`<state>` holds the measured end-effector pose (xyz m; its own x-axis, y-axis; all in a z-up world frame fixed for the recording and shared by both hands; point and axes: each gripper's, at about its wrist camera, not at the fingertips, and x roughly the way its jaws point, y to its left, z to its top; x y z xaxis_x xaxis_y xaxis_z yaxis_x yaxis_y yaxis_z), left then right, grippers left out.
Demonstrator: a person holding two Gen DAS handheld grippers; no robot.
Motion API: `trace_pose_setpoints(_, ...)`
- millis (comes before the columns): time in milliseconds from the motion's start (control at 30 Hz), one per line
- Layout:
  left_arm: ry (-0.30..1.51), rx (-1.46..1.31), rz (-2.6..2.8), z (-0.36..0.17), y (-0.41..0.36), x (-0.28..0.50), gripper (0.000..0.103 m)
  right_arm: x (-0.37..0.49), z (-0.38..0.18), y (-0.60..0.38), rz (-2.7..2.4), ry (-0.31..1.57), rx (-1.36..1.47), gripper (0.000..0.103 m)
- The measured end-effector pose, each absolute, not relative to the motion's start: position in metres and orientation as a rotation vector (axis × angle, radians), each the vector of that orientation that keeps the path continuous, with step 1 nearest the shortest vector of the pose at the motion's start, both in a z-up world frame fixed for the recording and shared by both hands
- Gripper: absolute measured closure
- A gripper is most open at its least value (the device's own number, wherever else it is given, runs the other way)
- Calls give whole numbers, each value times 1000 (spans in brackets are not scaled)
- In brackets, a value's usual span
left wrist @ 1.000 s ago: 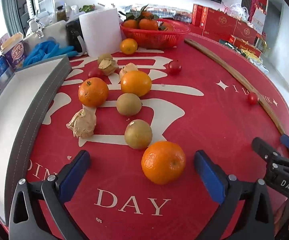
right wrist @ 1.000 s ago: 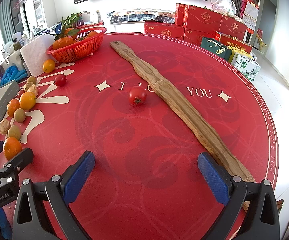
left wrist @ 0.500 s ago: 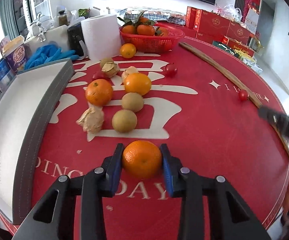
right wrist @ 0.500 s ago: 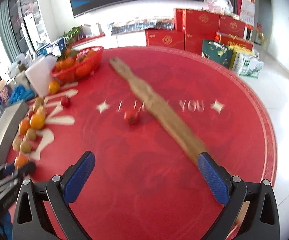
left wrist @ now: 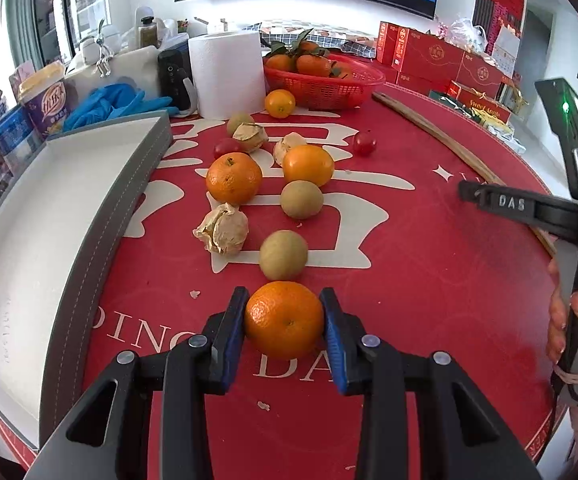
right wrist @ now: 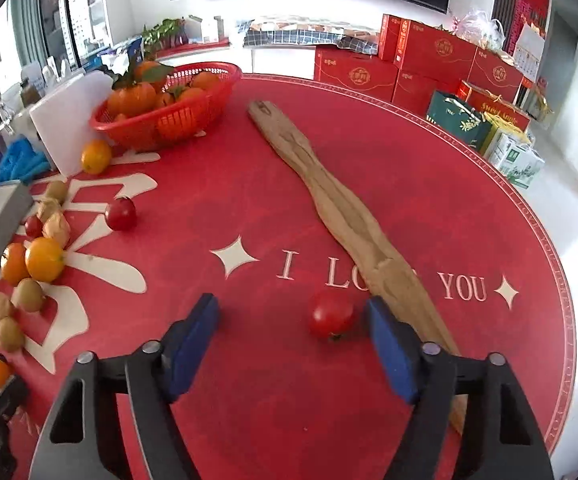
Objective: Organize fruits
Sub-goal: 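Grasp the red tomato with the right gripper while the left gripper holds the orange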
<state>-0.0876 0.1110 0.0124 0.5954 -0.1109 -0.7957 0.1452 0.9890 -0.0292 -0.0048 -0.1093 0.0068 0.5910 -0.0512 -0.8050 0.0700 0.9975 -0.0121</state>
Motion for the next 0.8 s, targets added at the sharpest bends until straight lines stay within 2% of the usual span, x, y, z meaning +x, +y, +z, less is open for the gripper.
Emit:
trace_pose_setpoints(67, 920, 36, -150, 12, 113, -88, 64, -6, 9, -113, -57, 937, 55, 80)
trace_pose_setpoints(167, 917, 32, -148, 12, 117, -92, 64, -15, 11, -116, 5, 944, 146, 80)
trace_pose_setpoints(800, 848, 15, -168, 34, 147, -117, 64, -71, 35, -89, 196, 878, 180, 80)
